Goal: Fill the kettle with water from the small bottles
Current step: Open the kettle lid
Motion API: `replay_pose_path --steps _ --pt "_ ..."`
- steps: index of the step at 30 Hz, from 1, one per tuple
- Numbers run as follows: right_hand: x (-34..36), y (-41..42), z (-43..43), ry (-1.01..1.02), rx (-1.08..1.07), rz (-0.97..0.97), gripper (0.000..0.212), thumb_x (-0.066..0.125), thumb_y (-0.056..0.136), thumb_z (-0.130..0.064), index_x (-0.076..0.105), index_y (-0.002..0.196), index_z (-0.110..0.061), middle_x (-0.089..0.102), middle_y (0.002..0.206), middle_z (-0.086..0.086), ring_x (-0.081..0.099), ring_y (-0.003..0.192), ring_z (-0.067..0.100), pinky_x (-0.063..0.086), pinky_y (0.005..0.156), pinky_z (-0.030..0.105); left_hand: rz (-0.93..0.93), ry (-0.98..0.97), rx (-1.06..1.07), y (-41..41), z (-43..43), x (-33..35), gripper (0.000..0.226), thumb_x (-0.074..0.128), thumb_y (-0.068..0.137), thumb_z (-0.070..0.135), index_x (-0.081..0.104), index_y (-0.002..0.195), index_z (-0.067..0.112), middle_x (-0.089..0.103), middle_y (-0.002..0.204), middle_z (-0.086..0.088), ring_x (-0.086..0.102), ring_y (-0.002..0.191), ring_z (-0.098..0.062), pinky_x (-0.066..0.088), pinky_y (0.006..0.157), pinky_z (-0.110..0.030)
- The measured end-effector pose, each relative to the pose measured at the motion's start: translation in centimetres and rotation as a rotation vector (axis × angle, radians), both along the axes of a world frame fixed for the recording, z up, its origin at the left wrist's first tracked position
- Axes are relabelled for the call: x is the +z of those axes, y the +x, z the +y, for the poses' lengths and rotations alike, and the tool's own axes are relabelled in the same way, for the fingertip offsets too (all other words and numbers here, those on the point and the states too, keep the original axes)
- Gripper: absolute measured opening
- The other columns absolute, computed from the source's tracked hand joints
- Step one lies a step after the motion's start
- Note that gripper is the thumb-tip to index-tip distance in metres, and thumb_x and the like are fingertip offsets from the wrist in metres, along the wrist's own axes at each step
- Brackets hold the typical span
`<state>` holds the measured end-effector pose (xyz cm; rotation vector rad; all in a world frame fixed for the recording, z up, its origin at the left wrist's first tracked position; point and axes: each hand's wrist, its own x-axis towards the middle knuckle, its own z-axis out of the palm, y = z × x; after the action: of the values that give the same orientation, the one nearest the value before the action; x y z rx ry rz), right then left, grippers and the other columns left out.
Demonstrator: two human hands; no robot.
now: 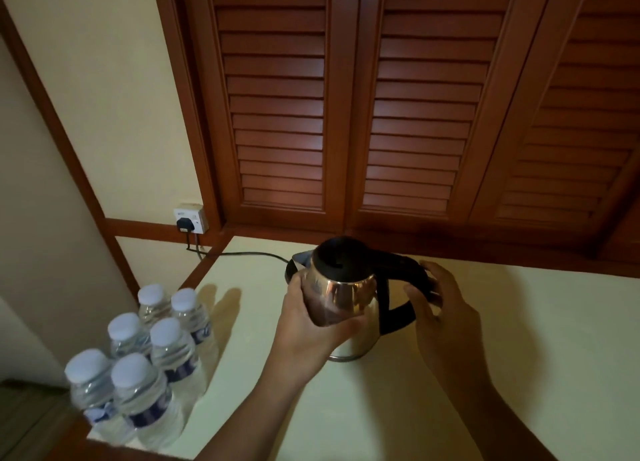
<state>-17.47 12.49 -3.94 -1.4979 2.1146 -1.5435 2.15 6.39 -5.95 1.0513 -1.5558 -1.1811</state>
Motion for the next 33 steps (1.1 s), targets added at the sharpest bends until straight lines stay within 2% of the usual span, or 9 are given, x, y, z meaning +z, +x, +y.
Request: replay_pose_path --steps 6,10,13,16,20,25,28,31,33 --pt "-1.8 -0.5 3.6 0.059 0.045 -0.012 0.04 0.056 0.101 -0.029 0.048 0.14 -0.028 0.065 0.129 -0.002 0.063 0.119 0.025 0.054 0.098 0.048 -0.062 0.044 -0.013 -0.7 4.3 -1.6 0.11 0.099 0.067 0.031 0.03 0.153 0.04 0.051 0.14 0.023 0.053 0.127 -0.001 0.047 0.077 0.002" --pt "-1.7 -0.9 4.7 0.097 0.113 -0.013 0.046 0.054 0.101 -0.03 0.043 0.146 -0.026 0.061 0.136 -0.003 0.059 0.125 0.023 0.052 0.102 0.047 -0.072 0.055 -0.018 -0.8 5.4 -2.0 0.101 0.096 0.072 0.034 0.028 0.147 0.046 0.047 0.135 0.029 0.051 0.121 0.003 0.047 0.077 0.003" --pt "-1.0 -0.7 5.0 0.098 0.144 0.002 0.045 0.051 0.101 -0.039 0.044 0.145 -0.028 0.059 0.128 -0.011 0.059 0.12 0.015 0.052 0.098 0.032 -0.12 0.036 -0.009 -0.5 5.5 -2.5 0.112 0.094 0.067 0.055 0.025 0.154 0.046 0.047 0.151 0.019 0.048 0.14 -0.009 0.052 0.109 -0.026" --pt "0.8 0.1 4.4 0.08 0.095 0.088 0.051 0.048 0.1 -0.048 0.047 0.145 -0.024 0.059 0.131 -0.008 0.052 0.117 0.005 0.036 0.094 0.016 -0.165 0.027 -0.033 0.0 6.1 -3.1 0.116 0.091 0.068 0.058 0.018 0.157 0.051 0.043 0.157 0.018 0.045 0.146 -0.011 0.046 0.118 -0.043" --pt "4.1 2.2 2.0 0.102 0.099 0.322 0.056 0.055 0.094 -0.058 0.054 0.138 -0.022 0.062 0.133 -0.002 0.057 0.12 0.019 0.038 0.094 0.025 -0.208 -0.006 -0.07 0.9 6.6 -4.2 0.094 0.087 0.08 0.046 0.027 0.152 0.05 0.051 0.146 0.026 0.051 0.137 -0.002 0.049 0.115 -0.034" --pt "5.7 5.0 -1.5 0.178 0.037 0.502 0.046 0.053 0.083 -0.073 0.058 0.084 -0.027 0.053 0.068 -0.017 0.055 0.068 0.007 0.035 0.062 0.02 -0.233 -0.02 -0.076 1.6 6.3 -4.7 0.103 0.085 0.081 0.052 0.015 0.157 0.051 0.039 0.154 0.031 0.041 0.143 0.001 0.039 0.109 -0.014" --pt "6.0 5.9 -2.4 0.24 -0.012 0.56 0.042 0.06 0.084 -0.065 0.056 0.086 -0.023 0.054 0.072 -0.008 0.056 0.069 0.011 0.041 0.062 0.024 -0.229 -0.029 -0.067 1.9 5.8 -5.1 0.107 0.086 0.078 0.057 0.013 0.157 0.053 0.04 0.155 0.03 0.044 0.14 0.001 0.042 0.105 -0.013" --pt "6.8 6.3 -2.5 0.272 0.013 0.521 0.026 0.063 0.089 -0.044 0.057 0.093 -0.02 0.057 0.079 -0.004 0.057 0.074 0.013 0.042 0.061 0.025 -0.218 -0.051 -0.086 2.0 5.8 -4.9 0.09 0.085 0.079 0.057 0.022 0.144 0.062 0.047 0.136 0.044 0.052 0.123 0.015 0.045 0.086 0.001" --pt "7.5 6.3 -2.5 0.282 0.052 0.486 0.017 0.061 0.091 -0.036 0.057 0.093 -0.019 0.059 0.08 -0.003 0.061 0.074 0.013 0.048 0.061 0.024 -0.197 -0.064 -0.094 2.0 5.9 -4.9 0.083 0.086 0.079 0.055 0.029 0.14 0.062 0.054 0.133 0.04 0.055 0.122 0.015 0.049 0.087 -0.003"
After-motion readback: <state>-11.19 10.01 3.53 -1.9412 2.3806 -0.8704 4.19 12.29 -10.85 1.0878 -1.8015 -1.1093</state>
